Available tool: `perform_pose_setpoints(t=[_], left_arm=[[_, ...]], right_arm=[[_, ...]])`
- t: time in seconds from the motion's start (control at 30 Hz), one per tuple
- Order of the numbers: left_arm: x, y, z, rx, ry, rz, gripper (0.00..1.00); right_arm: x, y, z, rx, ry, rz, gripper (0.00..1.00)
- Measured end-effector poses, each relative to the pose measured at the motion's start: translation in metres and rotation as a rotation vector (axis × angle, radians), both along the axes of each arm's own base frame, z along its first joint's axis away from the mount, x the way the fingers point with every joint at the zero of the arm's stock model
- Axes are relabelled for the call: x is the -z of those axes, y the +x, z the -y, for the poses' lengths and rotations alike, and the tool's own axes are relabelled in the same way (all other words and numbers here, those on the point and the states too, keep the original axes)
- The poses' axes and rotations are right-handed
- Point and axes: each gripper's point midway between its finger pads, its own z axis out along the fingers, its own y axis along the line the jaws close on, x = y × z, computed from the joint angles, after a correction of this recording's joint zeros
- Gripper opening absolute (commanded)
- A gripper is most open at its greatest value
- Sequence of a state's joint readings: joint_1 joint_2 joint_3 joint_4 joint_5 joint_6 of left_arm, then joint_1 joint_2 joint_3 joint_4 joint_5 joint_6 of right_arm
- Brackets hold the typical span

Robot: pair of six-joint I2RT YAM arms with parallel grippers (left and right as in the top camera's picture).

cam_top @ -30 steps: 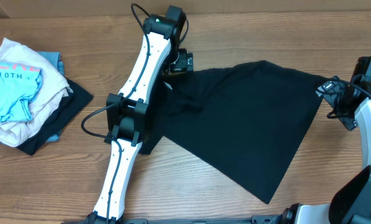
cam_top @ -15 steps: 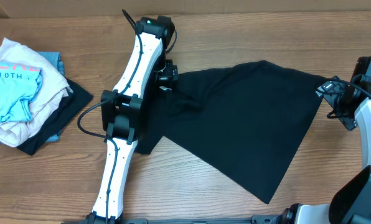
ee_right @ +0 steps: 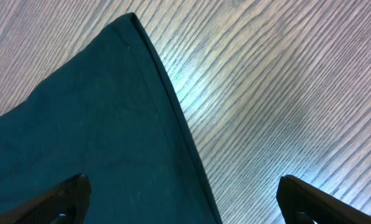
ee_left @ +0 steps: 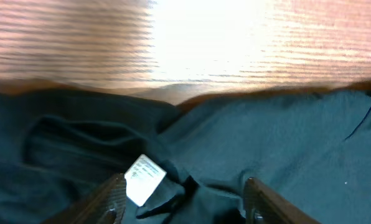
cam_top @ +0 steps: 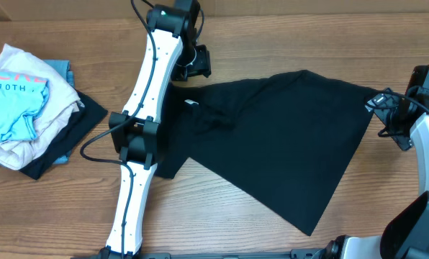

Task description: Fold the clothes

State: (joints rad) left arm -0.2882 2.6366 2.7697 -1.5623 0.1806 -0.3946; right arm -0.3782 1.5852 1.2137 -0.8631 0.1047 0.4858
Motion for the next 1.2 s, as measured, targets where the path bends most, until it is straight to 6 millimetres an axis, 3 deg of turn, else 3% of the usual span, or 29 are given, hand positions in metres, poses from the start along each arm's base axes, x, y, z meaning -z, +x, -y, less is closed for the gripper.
perform_pose_setpoints(t=[0.13, 0.47, 0.73, 0.77, 0.93, 1.0, 1.2], left_arm=[[0.028, 0.006, 0.011, -0.008, -0.031, -0.014, 0.54], [0.033, 0.012, 0.014, -0.006, -0.043, 0.006, 0.56], [0.069, 0.001, 0.011, -0.003, -0.026, -0.061, 0.55], [0.069, 0.002, 0.011, -0.003, -0.027, -0.059, 0.52], [0.068, 0.004, 0.014, 0.015, -0.04, -0.046, 0.13], [0.067, 0.005, 0.016, 0.017, -0.052, -0.042, 0.05], [0.066, 0.009, 0.019, 0.024, -0.064, -0.027, 0.04]], right_arm=[[0.0, 0.0, 0.0, 0.0, 0.0, 0.0, 1.0], [0.0, 0.0, 0.0, 0.0, 0.0, 0.0, 1.0], [0.0, 0.0, 0.0, -0.001, 0.0, 0.0, 1.0], [0.0, 0.0, 0.0, 0.0, 0.0, 0.0, 1.0], [0.0, 0.0, 0.0, 0.0, 0.0, 0.0, 1.0], [0.0, 0.0, 0.0, 0.0, 0.0, 0.0, 1.0], [0.0, 0.0, 0.0, 0.0, 0.0, 0.0, 1.0]])
